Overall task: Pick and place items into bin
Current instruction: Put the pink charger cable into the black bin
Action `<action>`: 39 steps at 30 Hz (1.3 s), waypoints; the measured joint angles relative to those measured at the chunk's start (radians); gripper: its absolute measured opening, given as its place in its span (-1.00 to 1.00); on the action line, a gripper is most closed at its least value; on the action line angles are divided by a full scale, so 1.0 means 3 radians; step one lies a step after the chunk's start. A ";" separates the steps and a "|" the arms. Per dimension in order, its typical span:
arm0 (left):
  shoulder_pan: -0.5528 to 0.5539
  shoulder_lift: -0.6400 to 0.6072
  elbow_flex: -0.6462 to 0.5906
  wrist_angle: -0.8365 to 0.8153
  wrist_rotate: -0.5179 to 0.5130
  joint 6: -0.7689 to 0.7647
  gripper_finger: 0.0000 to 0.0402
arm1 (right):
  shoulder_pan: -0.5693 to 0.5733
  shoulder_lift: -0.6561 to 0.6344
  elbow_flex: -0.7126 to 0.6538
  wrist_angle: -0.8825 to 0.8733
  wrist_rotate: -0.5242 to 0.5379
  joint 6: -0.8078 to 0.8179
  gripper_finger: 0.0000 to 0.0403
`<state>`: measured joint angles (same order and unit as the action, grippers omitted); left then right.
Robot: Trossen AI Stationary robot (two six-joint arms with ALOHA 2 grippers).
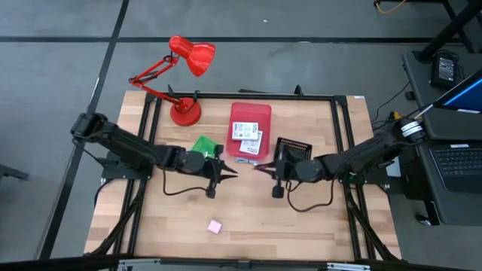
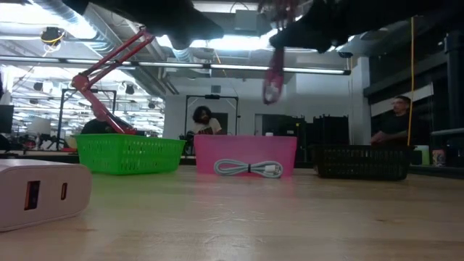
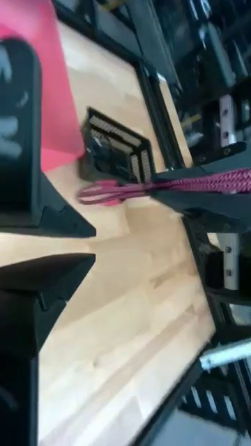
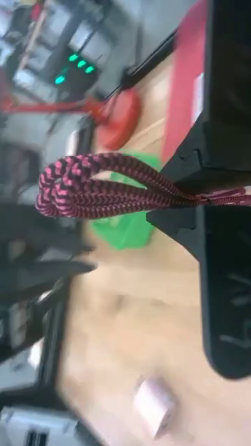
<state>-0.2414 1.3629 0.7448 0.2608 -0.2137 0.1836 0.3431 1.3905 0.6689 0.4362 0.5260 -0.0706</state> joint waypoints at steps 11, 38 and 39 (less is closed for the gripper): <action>-0.0087 -0.0045 -0.0005 -0.0153 -0.0189 -0.0043 -0.98 | -0.0052 -0.0699 0.0001 -0.1530 0.0361 0.0888 -1.00; -0.0081 -0.0041 -0.0005 -0.0374 -0.0274 -0.0221 -0.98 | -0.0813 -0.0216 0.0735 -0.4040 -0.0145 0.2050 -1.00; -0.0081 -0.0041 -0.0005 -0.0381 -0.0273 -0.0226 -0.98 | -0.0832 -0.0181 0.0735 -0.4040 -0.0164 0.2050 -1.00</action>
<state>-0.2657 1.3506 0.7433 0.1466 -0.2955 0.1157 0.0934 1.3363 0.8894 -0.7758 0.4769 0.5446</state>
